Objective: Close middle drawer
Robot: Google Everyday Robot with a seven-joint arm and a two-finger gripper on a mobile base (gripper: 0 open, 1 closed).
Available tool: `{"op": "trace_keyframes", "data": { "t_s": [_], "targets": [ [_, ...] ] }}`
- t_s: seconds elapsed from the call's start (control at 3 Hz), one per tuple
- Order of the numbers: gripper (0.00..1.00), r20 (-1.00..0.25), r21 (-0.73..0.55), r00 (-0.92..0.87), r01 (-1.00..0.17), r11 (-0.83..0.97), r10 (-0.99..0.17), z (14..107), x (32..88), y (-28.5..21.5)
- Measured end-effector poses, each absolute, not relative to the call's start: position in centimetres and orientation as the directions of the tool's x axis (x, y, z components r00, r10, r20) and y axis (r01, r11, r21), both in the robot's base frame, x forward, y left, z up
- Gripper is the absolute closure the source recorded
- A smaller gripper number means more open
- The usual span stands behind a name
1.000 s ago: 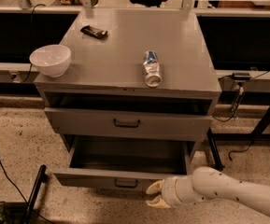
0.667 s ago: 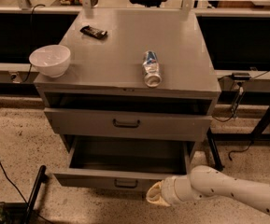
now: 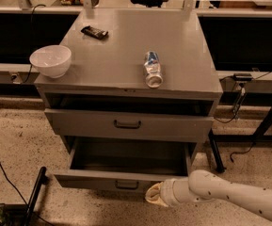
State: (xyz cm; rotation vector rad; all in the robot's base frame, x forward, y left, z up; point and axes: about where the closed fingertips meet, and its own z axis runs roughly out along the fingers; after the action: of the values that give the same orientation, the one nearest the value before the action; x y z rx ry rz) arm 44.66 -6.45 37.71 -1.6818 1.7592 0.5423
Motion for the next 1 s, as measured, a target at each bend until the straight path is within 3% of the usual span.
{"op": "trace_keyframes", "data": {
  "t_s": [1.0],
  "targets": [
    [1.00,-0.679,-0.211,0.046,-0.968,0.135,-0.732,37.7,48.6,-5.1]
  ]
}}
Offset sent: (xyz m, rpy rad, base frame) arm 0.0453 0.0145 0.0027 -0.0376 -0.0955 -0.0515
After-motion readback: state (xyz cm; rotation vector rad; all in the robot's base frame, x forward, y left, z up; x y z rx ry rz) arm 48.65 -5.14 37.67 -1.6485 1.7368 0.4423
